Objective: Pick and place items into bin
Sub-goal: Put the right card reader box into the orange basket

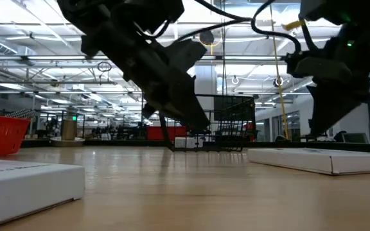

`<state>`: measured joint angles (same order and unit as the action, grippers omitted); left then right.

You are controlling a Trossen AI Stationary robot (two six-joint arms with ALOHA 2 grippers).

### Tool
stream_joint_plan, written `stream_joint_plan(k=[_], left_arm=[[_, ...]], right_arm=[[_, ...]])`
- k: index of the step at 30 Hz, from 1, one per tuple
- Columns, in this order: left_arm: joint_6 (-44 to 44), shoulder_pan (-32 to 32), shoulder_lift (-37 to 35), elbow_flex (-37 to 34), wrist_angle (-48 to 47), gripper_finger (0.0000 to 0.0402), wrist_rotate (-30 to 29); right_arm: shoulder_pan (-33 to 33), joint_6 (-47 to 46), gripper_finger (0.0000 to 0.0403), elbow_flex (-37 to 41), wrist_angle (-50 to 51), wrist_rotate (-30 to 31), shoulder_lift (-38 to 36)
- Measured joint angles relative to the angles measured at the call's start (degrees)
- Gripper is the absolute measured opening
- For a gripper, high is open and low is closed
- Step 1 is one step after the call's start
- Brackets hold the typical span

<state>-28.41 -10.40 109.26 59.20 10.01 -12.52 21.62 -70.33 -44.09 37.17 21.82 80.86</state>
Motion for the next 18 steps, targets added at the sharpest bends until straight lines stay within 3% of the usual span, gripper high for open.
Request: stream_joint_plan(k=[5,8,12,18], left_arm=[[-0.36,0.64,1.63,0.09,4.37,0.0004,7.76],[0.23,0.41,2.87,0.00,6.61,0.0010,9.12],[0.29,0.35,5.01,0.05,11.37,0.0010,16.42],[-0.19,0.16,5.97,0.74,13.75,0.0010,16.85]], right_arm=[[-0.13,-1.31,0.0000,5.05,-9.02,-6.88,0.02],[-0.22,-1.11,0.0000,7.36,-15.02,-8.44,0.02],[-0.24,0.31,0.0000,8.65,-20.95,-10.09,0.04],[-0.24,2.29,0.0000,8.64,-24.50,-10.00,0.04]])
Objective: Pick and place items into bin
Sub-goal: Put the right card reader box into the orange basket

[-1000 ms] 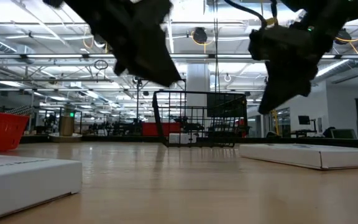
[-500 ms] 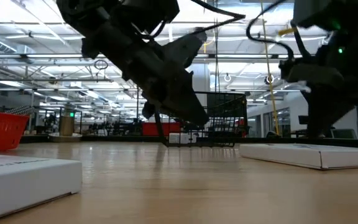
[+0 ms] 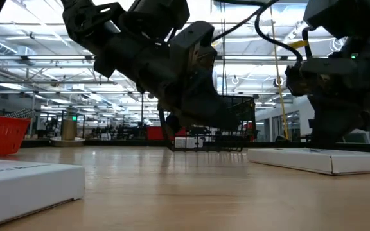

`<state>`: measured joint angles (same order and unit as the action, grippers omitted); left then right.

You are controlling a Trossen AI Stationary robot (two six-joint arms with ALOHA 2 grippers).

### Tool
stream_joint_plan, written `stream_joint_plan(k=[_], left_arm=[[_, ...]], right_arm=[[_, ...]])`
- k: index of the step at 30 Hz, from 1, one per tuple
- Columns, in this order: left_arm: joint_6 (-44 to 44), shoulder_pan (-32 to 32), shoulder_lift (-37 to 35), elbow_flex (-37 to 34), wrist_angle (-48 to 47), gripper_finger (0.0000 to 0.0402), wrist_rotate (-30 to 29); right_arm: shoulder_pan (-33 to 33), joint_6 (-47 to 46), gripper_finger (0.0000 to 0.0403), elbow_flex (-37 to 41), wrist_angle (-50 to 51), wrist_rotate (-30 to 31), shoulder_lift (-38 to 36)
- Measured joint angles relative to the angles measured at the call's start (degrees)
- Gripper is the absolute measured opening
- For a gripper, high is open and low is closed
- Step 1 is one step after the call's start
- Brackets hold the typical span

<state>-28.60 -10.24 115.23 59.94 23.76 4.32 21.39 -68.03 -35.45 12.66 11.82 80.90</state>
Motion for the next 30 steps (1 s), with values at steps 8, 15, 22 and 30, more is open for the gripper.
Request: stream_joint_plan(k=[8,15,22,30], left_arm=[[0.26,-0.02,0.01,-0.04,-0.11,0.0004,0.15],[-0.07,-0.07,0.03,-0.04,-0.91,0.0009,-0.07],[-0.04,-0.07,0.02,-0.04,-1.33,0.0018,-2.79],[-0.20,-0.07,0.01,-0.04,-0.72,0.0004,-0.07]], right_arm=[[0.00,1.86,0.0000,0.01,-1.33,-0.03,0.00],[0.00,1.62,0.0000,0.01,-1.54,-1.48,0.00],[0.00,5.93,0.0000,0.01,-7.62,-1.39,0.00],[0.00,6.28,0.0000,0.01,-8.06,-1.35,0.00]])
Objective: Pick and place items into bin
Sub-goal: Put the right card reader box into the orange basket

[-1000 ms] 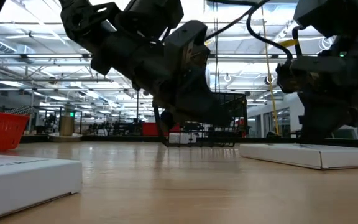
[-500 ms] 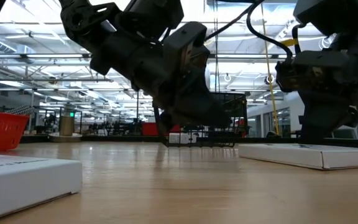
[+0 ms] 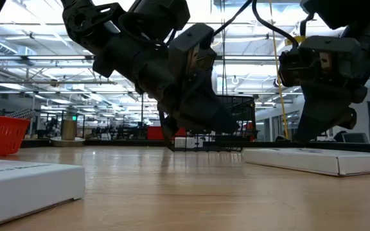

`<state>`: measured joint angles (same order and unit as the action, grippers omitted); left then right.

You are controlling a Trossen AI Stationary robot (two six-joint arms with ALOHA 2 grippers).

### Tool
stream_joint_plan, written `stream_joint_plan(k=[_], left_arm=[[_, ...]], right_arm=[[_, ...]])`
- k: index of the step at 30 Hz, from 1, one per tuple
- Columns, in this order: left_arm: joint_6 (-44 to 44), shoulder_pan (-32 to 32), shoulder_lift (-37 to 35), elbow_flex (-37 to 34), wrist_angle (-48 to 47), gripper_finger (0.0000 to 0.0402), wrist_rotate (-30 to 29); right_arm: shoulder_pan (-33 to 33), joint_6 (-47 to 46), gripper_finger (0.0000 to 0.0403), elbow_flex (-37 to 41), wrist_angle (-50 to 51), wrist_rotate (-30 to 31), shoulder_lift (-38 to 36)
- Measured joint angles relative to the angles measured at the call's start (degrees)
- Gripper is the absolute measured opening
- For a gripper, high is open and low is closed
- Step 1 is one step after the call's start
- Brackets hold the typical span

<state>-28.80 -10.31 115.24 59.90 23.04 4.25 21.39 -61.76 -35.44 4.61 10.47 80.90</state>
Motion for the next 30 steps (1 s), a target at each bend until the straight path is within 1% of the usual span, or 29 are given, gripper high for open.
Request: stream_joint_plan(k=[5,9,12,14,16,18,22,26,30], left_arm=[[-0.01,0.00,0.00,0.00,0.24,0.0021,0.23],[0.00,0.00,0.00,0.00,0.83,0.0016,0.22],[0.00,0.00,0.00,0.00,1.04,0.0004,0.22],[0.02,-0.21,0.00,0.00,0.77,0.0005,0.22],[0.38,-0.41,0.00,0.00,0.73,0.0013,0.20],[1.17,-0.73,0.00,0.00,0.73,0.0023,0.19],[1.73,-1.47,0.00,0.00,0.73,0.0035,-0.23],[1.75,-1.92,0.00,0.00,0.77,0.0035,-0.28],[1.76,-1.88,0.00,0.00,0.77,0.0026,-0.83]], right_arm=[[0.26,-0.42,0.0000,0.00,2.11,0.22,0.00],[0.24,-0.52,0.0000,0.52,1.81,1.37,0.00],[0.24,1.43,0.0005,2.04,-1.45,1.42,0.00],[0.24,2.45,0.0011,3.28,-4.21,1.27,0.00],[0.26,0.02,0.0019,4.41,-5.47,1.24,0.00],[0.26,-3.21,0.0032,5.32,-6.24,1.30,-0.07],[0.26,-5.03,0.0070,6.45,-7.66,1.71,-0.11],[0.26,-5.21,0.0117,6.58,-9.15,1.54,-0.02],[0.38,-5.16,0.0156,6.60,-11.18,0.85,0.00]])
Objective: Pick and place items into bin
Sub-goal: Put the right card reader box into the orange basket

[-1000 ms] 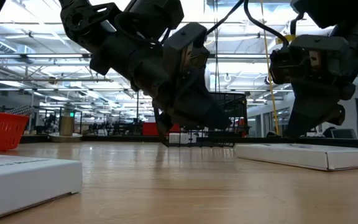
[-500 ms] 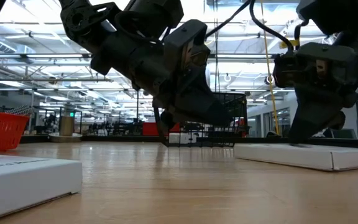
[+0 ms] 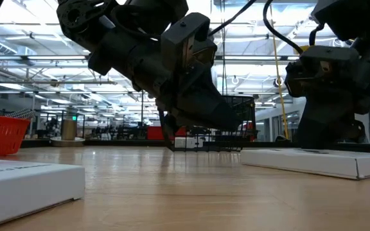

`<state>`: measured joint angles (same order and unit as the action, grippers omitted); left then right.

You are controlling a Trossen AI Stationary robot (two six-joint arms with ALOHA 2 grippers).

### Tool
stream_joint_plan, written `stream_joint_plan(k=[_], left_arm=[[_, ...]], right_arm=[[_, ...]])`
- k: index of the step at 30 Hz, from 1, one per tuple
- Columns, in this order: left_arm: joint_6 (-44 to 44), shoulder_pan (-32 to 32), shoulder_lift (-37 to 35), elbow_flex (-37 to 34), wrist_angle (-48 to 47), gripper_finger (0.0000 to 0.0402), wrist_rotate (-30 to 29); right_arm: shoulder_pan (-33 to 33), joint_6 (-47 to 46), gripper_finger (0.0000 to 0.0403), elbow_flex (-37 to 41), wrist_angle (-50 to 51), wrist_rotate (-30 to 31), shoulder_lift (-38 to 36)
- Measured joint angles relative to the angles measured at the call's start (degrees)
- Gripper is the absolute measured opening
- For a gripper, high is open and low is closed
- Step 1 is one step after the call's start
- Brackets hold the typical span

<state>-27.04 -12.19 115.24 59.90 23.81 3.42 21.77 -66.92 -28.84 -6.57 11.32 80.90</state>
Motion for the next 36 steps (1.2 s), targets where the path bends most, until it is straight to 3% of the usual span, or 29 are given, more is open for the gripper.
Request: stream_joint_plan(k=[7,18,23,29,36], left_arm=[[0.24,0.00,0.00,0.00,0.00,0.0004,-0.51],[0.34,0.04,0.00,0.00,0.02,0.0029,-3.61],[0.34,0.04,0.00,0.00,0.02,0.0013,-3.66],[1.08,0.04,0.00,-0.02,0.02,0.0008,-4.00],[1.17,0.04,0.00,-0.02,0.02,0.0037,-4.02]], right_arm=[[1.13,-0.08,0.0186,0.00,-1.01,-3.92,0.02],[1.60,0.78,0.0176,-0.26,-3.76,-3.62,7.05],[1.55,1.52,0.0129,-0.23,-3.32,-3.86,8.68],[1.54,1.62,0.0020,-0.15,-1.52,-5.49,8.96],[1.59,1.50,0.0002,-0.09,-3.33,-5.00,8.69]])
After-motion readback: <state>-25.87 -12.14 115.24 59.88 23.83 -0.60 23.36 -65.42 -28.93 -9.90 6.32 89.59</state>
